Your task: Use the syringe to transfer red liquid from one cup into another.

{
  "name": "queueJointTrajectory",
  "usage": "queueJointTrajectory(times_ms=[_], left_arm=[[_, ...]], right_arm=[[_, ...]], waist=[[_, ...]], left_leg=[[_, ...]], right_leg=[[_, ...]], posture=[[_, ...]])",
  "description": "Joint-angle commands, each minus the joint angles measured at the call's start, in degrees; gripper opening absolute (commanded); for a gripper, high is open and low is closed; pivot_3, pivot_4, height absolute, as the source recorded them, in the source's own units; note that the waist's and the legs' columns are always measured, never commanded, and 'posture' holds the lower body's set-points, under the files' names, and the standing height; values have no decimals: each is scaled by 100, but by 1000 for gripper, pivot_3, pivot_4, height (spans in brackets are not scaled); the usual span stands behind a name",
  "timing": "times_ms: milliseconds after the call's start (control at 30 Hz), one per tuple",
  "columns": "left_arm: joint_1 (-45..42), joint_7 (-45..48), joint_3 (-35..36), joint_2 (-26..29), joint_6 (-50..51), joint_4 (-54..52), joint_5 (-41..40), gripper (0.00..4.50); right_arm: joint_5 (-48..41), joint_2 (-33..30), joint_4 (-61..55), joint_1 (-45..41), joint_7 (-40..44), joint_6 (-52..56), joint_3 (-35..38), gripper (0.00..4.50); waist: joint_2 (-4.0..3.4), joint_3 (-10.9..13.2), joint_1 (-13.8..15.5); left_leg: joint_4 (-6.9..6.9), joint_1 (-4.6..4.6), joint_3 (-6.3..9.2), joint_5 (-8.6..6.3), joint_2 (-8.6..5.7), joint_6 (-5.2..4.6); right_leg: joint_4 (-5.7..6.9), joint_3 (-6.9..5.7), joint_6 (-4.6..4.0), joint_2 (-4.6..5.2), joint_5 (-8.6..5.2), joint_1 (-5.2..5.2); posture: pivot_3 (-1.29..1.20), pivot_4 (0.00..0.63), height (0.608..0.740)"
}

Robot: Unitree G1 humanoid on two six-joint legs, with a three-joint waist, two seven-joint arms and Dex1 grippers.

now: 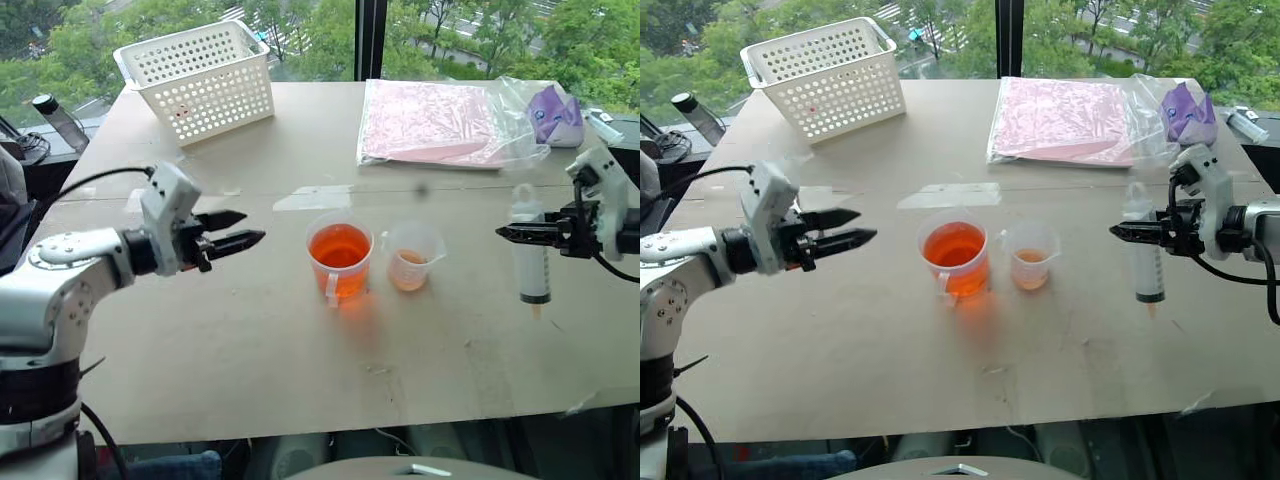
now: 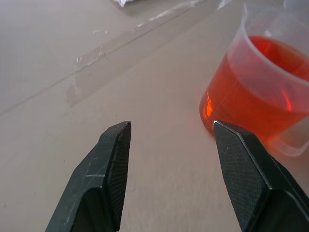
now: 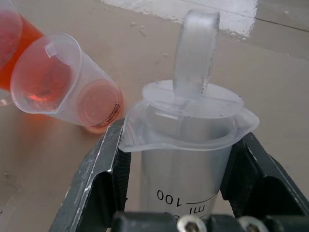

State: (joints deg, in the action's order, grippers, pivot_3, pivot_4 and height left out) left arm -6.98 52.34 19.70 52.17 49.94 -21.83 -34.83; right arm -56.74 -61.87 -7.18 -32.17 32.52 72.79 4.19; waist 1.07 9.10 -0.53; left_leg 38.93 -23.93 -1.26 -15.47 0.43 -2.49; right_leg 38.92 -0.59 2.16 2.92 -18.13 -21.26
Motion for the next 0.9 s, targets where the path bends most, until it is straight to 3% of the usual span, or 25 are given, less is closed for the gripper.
queueJointTrajectory(times_ms=[33, 67, 100, 200, 433, 567, 733, 900], left_arm=[[1375, 83, 345, -147, -793, -837, 396, 2699], [1728, 3, 349, -278, -947, -947, 491, 2699], [1927, -95, 367, -457, -1081, -994, 500, 2763], [2029, -551, 315, -801, -1277, -1007, 684, 2763], [2115, -1040, 181, -1176, -1470, -1054, 854, 2763], [2266, -1121, 151, -1469, -1956, -1049, 919, 2763], [2801, -1252, -33, -1942, -2639, -1115, 1175, 2763], [3531, -1170, -375, -2175, -3095, -1282, 1359, 2763]], right_arm=[[769, 226, 199, -43, -101, -316, -334, 2203], [895, 242, 210, 13, 0, -378, -420, 2203], [1009, 231, 200, 76, 110, -448, -487, 3106], [1140, 200, 130, 223, 372, -509, -433, 4464], [719, 214, -235, 791, 924, -592, 840, 4464], [733, 212, -725, 2262, 1945, -1443, 2055, 4464], [1023, 1322, -1043, 4089, 2592, -3080, 3131, 4464], [1864, 2065, -1100, 5404, 3164, -4725, 2899, 4464]], waist=[[0, -1, 34], [-3, -2, 35], [-4, -2, 49], [-4, -2, 151], [-15, -15, 126], [-12, -20, 166], [-9, -38, 135], [-34, -52, 104]], left_leg=[[-2, 0, 0, 0, 0, 0], [-3, 1, -1, -1, 0, 0], [-8, 2, -3, -1, -2, 0], [-11, 1, 0, -1, -3, 0], [-12, 4, 1, -4, -3, -6], [-27, 2, 1, -5, -3, -7], [-33, 25, 2, -18, -4, -29], [-37, 83, -4, -27, -3, -43]], right_leg=[[-4, -1, 0, 1, 0, -1], [-5, 0, 0, 3, 0, 0], [-9, 1, 0, 7, 0, 0], [-9, -3, -1, 9, 0, -1], [-6, -6, -1, 11, 1, 4], [-13, -8, -1, 8, 0, 4], [-37, -11, 0, 6, 1, 36], [-26, -1, -4, 7, -1, 84]], posture=[[0, 150, 740], [0, 150, 740], [0, 150, 740], [0, 150, 740], [0, 150, 740], [0, 150, 740], [0, 150, 740], [0, 150, 740]])
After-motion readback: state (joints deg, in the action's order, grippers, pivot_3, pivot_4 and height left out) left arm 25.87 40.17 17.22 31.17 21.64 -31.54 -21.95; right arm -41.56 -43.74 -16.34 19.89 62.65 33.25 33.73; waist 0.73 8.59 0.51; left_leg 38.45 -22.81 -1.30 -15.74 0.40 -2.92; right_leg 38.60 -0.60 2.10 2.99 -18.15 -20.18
